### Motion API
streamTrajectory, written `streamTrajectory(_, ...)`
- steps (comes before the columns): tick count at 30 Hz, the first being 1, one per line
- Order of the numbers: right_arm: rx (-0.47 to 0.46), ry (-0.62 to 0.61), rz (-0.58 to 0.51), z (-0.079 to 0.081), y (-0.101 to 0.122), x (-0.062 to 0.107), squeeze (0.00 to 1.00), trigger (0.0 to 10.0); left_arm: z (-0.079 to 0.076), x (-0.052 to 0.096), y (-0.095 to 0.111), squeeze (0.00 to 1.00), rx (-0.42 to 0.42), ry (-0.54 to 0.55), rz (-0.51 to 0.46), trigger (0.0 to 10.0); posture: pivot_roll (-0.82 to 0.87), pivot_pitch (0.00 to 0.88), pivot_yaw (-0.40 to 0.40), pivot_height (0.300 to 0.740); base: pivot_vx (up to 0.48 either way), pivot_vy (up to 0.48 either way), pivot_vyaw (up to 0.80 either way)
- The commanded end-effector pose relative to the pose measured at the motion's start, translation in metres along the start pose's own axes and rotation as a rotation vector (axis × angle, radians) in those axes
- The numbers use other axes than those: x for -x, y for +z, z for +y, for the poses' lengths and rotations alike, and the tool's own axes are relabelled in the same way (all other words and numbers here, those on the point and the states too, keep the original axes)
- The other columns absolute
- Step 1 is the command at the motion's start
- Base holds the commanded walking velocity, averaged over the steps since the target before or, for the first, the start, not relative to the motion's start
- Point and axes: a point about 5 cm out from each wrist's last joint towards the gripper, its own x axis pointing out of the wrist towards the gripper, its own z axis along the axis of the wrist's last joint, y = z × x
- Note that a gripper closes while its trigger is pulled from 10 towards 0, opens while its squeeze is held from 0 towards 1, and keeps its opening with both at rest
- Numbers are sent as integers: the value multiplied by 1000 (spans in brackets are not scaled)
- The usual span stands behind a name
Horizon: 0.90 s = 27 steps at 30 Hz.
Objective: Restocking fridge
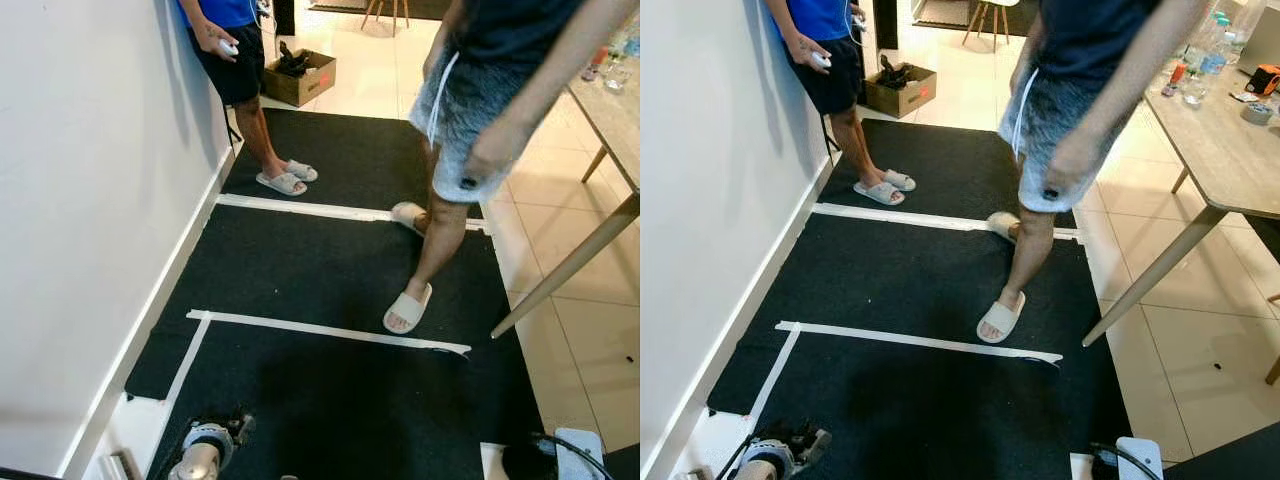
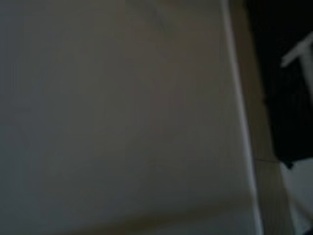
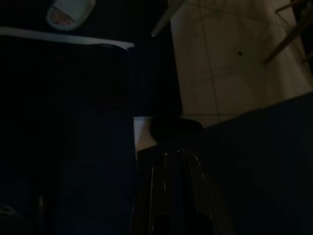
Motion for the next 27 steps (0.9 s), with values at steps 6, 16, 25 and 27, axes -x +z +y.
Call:
streamTrajectory(6,26,69,-58,18,11,-1,0,10000,-5,6,-10,0,-7,18,45,10000,-108,58,-58,740,0,0,0)
streamTrajectory(16,18,73,-69,22,15,-2,0,10000,-3,7,-12,0,-26,14,68,10000,-101,63,-51,740,77,0,0)
streamTrajectory(25,31,68,-58,18,11,-1,0,10000,-1,6,-14,0,-35,20,90,10000,-101,59,-53,740,255,0,0)
streamTrajectory(27,32,67,-59,17,11,-1,0,10000,-2,6,-15,0,-36,19,93,10000,-101,59,-53,740,289,0,0)
